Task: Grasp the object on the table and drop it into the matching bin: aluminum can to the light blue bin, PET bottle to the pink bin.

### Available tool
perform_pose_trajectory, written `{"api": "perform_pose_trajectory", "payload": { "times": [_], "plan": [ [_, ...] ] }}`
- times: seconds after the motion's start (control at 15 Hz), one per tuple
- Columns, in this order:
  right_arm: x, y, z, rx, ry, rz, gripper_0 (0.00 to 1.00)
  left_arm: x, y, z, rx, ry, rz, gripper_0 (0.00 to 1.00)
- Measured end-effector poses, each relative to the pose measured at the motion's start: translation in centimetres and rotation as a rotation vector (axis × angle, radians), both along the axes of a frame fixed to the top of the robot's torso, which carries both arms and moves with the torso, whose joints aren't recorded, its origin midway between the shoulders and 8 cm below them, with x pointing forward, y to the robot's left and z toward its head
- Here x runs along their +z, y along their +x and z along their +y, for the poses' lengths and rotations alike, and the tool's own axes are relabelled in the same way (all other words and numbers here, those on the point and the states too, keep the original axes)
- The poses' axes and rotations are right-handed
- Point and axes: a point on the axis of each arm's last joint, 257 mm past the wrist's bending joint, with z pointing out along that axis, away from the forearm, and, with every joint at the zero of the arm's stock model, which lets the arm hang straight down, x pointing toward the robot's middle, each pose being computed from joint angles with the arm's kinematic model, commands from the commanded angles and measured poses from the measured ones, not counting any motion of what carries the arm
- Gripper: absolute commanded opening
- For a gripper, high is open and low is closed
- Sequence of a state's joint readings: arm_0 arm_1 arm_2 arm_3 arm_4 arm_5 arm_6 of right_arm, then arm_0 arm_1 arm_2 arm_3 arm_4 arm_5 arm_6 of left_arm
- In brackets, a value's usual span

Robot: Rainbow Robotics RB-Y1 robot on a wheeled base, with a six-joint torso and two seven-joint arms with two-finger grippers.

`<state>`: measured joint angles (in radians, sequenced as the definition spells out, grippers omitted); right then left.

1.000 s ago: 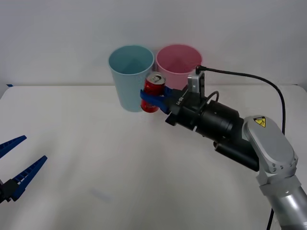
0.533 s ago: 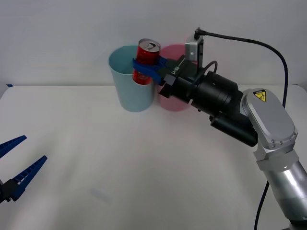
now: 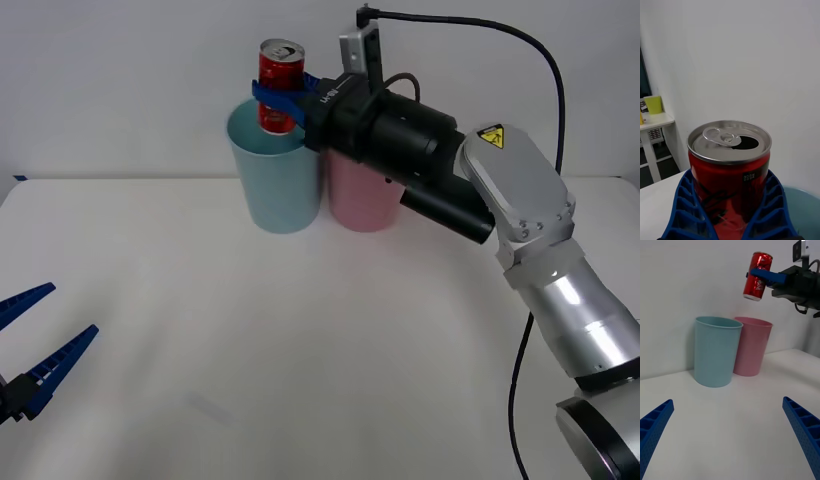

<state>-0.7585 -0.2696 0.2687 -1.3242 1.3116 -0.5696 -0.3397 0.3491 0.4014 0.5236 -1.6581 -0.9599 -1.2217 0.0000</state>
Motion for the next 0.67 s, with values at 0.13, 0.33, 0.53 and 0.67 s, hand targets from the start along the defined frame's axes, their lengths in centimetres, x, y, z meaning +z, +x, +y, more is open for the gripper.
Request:
{"api": "perform_pose_trajectory", "payload": {
  "times": [0.13,0.33,0.53,0.67],
  "plan": [
    [0.2,1.6,0.5,-0.025,-0.015,0.007,0.0,0.0,0.0,0.0,0.0,0.0,0.0,1.0],
    [0.3,3.9,1.4,-0.067,-0.028,0.02,0.0,0.0,0.0,0.0,0.0,0.0,0.0,1.0],
    [0.2,6.0,2.1,-0.144,-0.038,0.019,0.0,0.0,0.0,0.0,0.0,0.0,0.0,1.0],
    [-0.3,6.9,2.5,-0.196,-0.048,0.016,0.0,0.0,0.0,0.0,0.0,0.0,0.0,1.0]
  ]
}}
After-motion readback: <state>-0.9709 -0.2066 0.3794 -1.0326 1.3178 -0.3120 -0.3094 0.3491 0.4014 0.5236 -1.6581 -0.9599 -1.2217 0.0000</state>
